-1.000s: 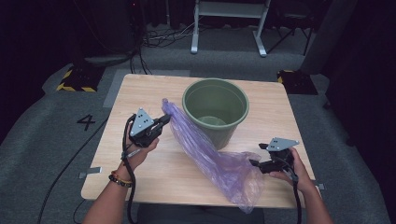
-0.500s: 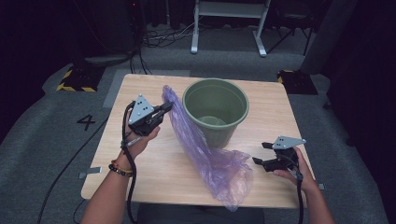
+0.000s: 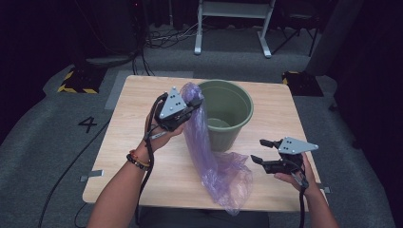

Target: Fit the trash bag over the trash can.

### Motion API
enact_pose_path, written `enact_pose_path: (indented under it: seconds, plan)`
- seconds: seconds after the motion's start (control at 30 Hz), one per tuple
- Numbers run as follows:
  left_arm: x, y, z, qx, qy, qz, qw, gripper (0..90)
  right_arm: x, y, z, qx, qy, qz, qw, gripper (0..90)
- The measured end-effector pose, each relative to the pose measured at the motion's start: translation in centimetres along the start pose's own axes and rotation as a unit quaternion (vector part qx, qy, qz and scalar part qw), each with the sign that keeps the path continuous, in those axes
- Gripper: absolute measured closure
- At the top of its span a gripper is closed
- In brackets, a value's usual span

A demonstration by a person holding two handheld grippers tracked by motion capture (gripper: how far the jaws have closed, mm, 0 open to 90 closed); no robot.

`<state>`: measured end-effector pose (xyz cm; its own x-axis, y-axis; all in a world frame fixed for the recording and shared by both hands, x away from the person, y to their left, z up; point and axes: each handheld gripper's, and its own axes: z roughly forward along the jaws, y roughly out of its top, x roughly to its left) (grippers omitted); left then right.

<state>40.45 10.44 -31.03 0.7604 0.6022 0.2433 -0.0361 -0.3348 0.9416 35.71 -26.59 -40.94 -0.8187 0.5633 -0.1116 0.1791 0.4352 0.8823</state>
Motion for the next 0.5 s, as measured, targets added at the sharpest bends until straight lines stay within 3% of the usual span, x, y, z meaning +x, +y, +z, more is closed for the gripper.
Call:
enact_pose_path:
  seconds: [0.13,0.3,0.5]
  plan:
    - [-0.8,1.0,1.2,0.014,-0.011,0.021,0.9996,90.0,2.1,2.2,0.4,-0.016,0.015,-0.032,0.9992,32.1]
    - [-1.5,1.4,2.9,0.032,-0.020,0.036,0.9986,90.0,4.0,4.4,1.0,-0.044,0.031,-0.051,0.9973,31.1]
    - [-2.1,1.3,4.0,0.042,-0.020,0.040,0.9981,90.0,5.0,5.6,2.9,-0.052,0.058,-0.043,0.9960,29.2]
